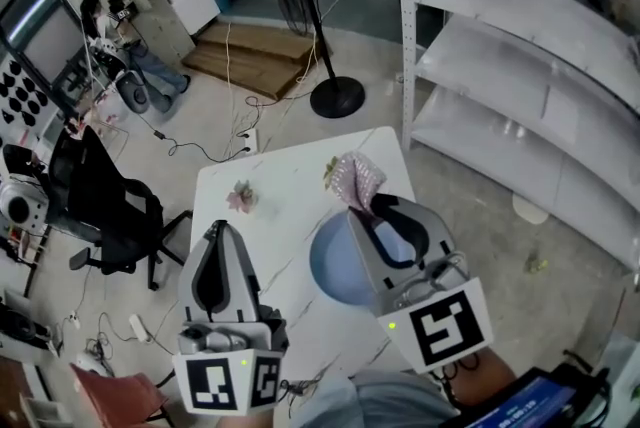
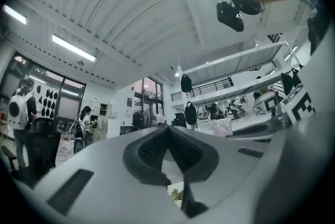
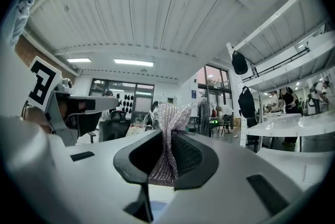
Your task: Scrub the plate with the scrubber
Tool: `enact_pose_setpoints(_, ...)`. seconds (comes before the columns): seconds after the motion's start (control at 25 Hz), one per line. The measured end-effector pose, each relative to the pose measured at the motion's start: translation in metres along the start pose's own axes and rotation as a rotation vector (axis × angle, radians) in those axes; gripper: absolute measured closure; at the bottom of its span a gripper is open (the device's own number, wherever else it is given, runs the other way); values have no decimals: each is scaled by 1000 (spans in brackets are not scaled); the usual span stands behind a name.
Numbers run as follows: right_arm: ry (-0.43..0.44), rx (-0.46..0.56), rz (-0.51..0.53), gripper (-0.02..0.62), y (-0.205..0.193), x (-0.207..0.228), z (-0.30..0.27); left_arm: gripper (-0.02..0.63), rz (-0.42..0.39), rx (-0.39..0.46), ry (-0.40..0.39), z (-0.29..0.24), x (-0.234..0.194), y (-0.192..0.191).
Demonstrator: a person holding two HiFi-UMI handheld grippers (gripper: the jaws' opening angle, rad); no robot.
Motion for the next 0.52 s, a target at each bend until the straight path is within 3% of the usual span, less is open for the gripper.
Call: enact_pose_setpoints(0.52, -1, 5, 3, 522, 2, -4, 5, 598, -6, 3, -16, 5, 7, 4)
Point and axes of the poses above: the fingertips, and each gripper's own axes: z backward along the fingers, x to its right, y out of its top, the point moved 9 cm from there along z, backward along the fingers, and after that the axes turned 6 degrees about y, right-handed, at the moved point
